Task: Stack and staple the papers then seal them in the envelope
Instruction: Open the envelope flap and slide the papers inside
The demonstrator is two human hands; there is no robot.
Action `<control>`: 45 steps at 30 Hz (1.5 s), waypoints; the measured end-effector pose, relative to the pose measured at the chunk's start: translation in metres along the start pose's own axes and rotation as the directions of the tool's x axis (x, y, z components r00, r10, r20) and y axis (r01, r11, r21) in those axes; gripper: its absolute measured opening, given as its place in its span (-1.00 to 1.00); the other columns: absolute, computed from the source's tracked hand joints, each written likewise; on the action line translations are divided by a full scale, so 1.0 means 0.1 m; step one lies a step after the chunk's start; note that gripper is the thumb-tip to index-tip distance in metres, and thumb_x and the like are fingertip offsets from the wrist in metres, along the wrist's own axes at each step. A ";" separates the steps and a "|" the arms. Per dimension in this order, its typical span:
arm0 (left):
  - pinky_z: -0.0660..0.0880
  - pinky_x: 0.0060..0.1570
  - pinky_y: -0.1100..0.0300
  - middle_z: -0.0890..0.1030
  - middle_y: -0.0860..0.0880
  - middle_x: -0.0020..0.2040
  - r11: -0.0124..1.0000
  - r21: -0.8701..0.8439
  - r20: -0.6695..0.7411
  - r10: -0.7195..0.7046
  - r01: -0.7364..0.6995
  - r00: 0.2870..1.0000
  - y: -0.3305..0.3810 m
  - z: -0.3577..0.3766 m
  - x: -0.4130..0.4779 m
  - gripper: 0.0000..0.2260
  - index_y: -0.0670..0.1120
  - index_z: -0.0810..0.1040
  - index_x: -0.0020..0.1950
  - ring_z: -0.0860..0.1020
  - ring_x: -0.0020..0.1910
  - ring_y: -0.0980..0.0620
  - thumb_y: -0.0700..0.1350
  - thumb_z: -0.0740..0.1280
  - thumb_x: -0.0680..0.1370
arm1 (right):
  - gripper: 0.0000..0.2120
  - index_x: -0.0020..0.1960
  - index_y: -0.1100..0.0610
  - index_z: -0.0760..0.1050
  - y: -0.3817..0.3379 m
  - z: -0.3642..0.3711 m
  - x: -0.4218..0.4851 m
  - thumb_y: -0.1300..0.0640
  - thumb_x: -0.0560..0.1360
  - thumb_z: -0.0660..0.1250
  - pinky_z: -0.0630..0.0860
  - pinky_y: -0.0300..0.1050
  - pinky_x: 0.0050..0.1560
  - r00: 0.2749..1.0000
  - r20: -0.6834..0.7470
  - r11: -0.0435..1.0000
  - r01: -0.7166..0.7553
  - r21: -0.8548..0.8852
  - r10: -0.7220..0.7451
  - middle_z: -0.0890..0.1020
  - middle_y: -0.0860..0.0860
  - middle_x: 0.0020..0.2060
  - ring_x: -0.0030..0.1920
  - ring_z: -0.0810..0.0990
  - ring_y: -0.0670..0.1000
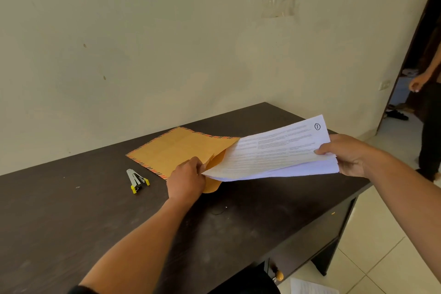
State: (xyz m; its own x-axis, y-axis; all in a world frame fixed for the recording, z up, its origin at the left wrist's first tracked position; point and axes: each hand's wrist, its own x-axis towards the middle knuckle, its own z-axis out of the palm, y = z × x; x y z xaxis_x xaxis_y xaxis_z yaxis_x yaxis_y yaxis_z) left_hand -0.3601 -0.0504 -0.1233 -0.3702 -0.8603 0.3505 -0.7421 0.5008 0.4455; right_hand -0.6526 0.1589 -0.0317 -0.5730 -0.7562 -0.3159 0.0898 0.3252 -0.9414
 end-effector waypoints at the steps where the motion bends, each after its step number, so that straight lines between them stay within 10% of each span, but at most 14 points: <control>1: 0.56 -0.18 0.12 0.64 0.07 -0.05 0.999 -0.051 0.007 -0.017 0.017 1.000 -0.03 0.00 0.02 -0.89 0.05 0.61 0.04 0.57 -0.09 0.02 0.02 0.31 0.62 | -0.64 0.33 0.19 0.49 0.00 0.02 0.00 0.44 0.61 0.16 0.63 -0.08 -0.23 1.000 0.006 0.999 0.013 -0.038 -0.013 0.67 0.11 0.15 0.05 0.66 0.08; 11: 0.59 -0.01 0.07 0.67 0.07 -0.07 0.949 -0.292 0.124 -0.082 0.116 0.989 -0.08 -0.03 0.21 -0.91 0.05 0.68 -0.04 0.60 -0.05 0.04 0.01 0.39 0.57 | -0.64 0.28 0.17 0.53 0.00 0.25 0.10 0.46 0.61 0.19 0.63 0.06 0.07 0.999 0.045 1.000 0.021 0.005 -0.022 0.70 0.13 0.12 0.11 0.68 0.13; 31: 0.48 -0.08 0.30 0.69 0.07 -0.08 0.946 -0.276 0.053 0.189 -0.168 0.980 -0.02 -0.08 0.08 -0.86 -0.06 0.68 0.00 0.60 -0.06 0.13 -0.02 0.38 0.59 | -0.87 0.11 0.18 0.49 -0.05 1.61 0.17 0.28 0.67 0.17 0.65 0.02 -0.27 0.993 0.113 0.998 -0.027 0.055 0.021 0.67 0.18 0.01 -0.05 0.69 0.15; 37: 0.52 0.00 0.23 0.69 0.07 -0.08 0.946 -0.303 0.043 0.137 -0.118 0.990 -0.09 -0.12 0.12 -0.87 -0.05 0.67 -0.01 0.60 -0.04 0.13 -0.02 0.39 0.59 | -0.78 0.10 0.25 0.55 -0.04 1.46 0.31 0.35 0.53 0.18 0.42 -0.21 -0.52 0.984 -0.177 0.993 -0.005 -0.118 -0.016 0.69 0.16 -0.24 -0.43 0.60 -0.01; 45: 0.51 -0.04 0.27 0.68 0.08 -0.08 0.944 -0.276 0.054 0.204 -0.182 0.977 -0.05 -0.15 0.09 -0.85 -0.04 0.68 0.01 0.59 -0.07 0.13 -0.01 0.36 0.60 | -0.77 0.19 0.39 0.51 0.06 1.77 0.41 0.40 0.55 0.39 0.63 -0.14 -0.39 0.990 -0.139 0.999 -0.016 0.048 0.022 0.69 0.27 -0.15 -0.30 0.75 0.07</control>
State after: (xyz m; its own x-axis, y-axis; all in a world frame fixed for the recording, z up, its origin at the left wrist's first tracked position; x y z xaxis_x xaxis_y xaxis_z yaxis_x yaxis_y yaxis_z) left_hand -0.3508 -0.0590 -0.1098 -0.5439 -0.7436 0.3889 -0.4785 0.6555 0.5842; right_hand -0.5319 0.0293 -0.0712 -0.6785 -0.6624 -0.3175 0.1377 0.3098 -0.9408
